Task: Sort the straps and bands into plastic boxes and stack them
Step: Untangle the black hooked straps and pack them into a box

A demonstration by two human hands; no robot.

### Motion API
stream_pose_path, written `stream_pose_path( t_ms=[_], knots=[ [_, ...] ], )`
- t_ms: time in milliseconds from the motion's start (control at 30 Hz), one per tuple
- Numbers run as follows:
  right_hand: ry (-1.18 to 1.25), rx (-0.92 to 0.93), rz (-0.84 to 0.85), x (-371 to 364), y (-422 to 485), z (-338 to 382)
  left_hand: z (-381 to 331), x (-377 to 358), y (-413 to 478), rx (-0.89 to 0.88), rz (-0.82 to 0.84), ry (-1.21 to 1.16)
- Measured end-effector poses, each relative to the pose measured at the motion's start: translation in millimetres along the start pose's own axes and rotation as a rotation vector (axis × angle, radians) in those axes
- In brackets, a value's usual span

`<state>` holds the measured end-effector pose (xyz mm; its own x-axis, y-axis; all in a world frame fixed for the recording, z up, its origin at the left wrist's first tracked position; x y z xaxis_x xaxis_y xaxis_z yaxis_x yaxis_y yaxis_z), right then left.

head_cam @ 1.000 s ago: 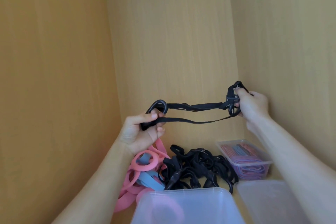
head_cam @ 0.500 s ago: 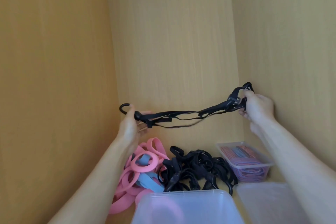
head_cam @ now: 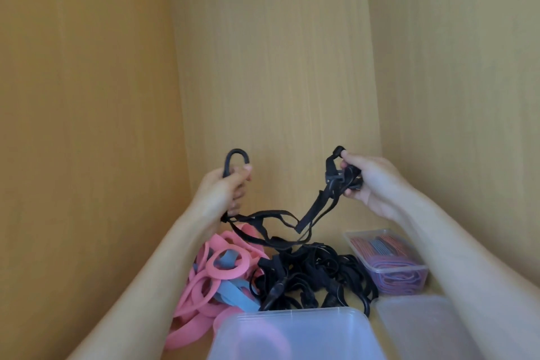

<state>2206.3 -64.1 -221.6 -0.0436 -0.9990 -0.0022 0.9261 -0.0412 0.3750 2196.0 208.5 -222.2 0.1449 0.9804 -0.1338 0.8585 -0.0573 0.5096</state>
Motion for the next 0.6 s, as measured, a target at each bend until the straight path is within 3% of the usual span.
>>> stream_pose_path(
  t_ms=[133,200,267,333,433,600],
  knots=[
    [0.015,0.073,0.289,-26,-15,12,-1,-20,-9,0.032,0.188,0.295],
    [0.102,0.103,0.456,-36,-24,19,-3,-21,-11,0.010,0.179,0.333],
    [0.129,0.119,0.521,-41,-27,25,-6,-17,-11,-0.013,0.129,0.316],
    [-0.110,0.167,0.458,-41,-26,27,-11,-11,-10,-0.039,0.048,0.249],
    [-0.757,0.261,0.265,-36,-24,25,-20,-5,-9,-0.113,-0.078,0.149],
    [-1.112,0.246,0.223,-27,-19,4,-36,8,-10,-0.235,-0.268,0.066]
  ],
)
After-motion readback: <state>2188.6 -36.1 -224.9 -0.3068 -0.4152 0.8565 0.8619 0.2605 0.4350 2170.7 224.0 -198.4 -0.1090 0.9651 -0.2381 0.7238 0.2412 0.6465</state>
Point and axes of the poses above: each hand's wrist, its own y-axis towards the middle knuckle, its own x-axis out of the back of the hand, z = x × y, the point moved 3 cm from there along y, towards the middle knuckle, and after that the axes turned 14 degrees about -y, right-handed, at the moved point
